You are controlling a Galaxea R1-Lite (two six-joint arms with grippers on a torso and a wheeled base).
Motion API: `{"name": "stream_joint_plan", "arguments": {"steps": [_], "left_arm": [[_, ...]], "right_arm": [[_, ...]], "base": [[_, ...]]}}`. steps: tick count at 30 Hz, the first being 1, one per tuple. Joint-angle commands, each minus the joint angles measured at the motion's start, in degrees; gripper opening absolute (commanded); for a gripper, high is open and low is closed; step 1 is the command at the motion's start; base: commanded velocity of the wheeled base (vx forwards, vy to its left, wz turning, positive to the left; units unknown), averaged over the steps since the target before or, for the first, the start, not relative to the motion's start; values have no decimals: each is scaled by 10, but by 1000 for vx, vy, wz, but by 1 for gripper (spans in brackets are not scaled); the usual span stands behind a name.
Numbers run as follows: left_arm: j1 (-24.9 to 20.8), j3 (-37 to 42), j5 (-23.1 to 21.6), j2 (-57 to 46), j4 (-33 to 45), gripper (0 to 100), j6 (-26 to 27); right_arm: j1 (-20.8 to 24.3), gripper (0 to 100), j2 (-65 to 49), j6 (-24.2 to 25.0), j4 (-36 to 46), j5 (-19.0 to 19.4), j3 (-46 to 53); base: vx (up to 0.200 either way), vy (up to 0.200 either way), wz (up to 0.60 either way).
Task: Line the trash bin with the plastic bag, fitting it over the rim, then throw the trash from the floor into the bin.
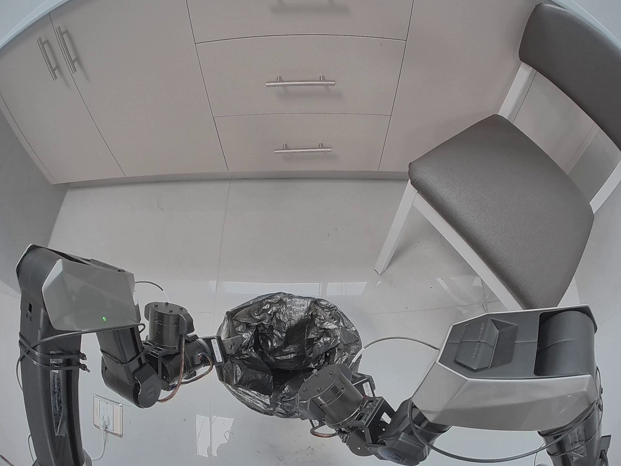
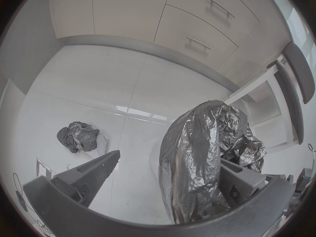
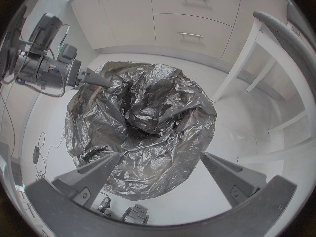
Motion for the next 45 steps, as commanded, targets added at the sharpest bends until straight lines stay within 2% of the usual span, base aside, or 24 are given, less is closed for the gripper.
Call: {"name": "stream_joint_plan", "arguments": {"steps": [1, 14, 26, 30, 33, 37, 45], "left_arm": [[1, -1, 0, 2, 0, 100, 0], [1, 2, 0, 2, -15, 100, 0], [0, 6, 0, 1, -19, 100, 1], [-2, 16, 0, -1, -20, 100, 2], [-26, 74, -1, -24, -54, 100, 3], [-47, 108, -1, -27, -83, 100, 6], [-73, 144, 1, 23, -132, 100, 27]], "right_arm": [[7, 100, 11, -6, 0, 0, 9], [66, 100, 13, -8, 9, 0, 28], [92, 100, 19, 1, 8, 0, 54], [92, 100, 18, 2, 7, -1, 54], [82, 100, -12, 2, 6, -2, 56], [66, 100, -32, 6, 1, -12, 55], [35, 100, -89, 13, -1, -20, 80]], "base": [[0, 0, 0], [0, 0, 0], [0, 0, 0], [0, 0, 0], [0, 0, 0], [0, 0, 0], [0, 0, 0]]}}
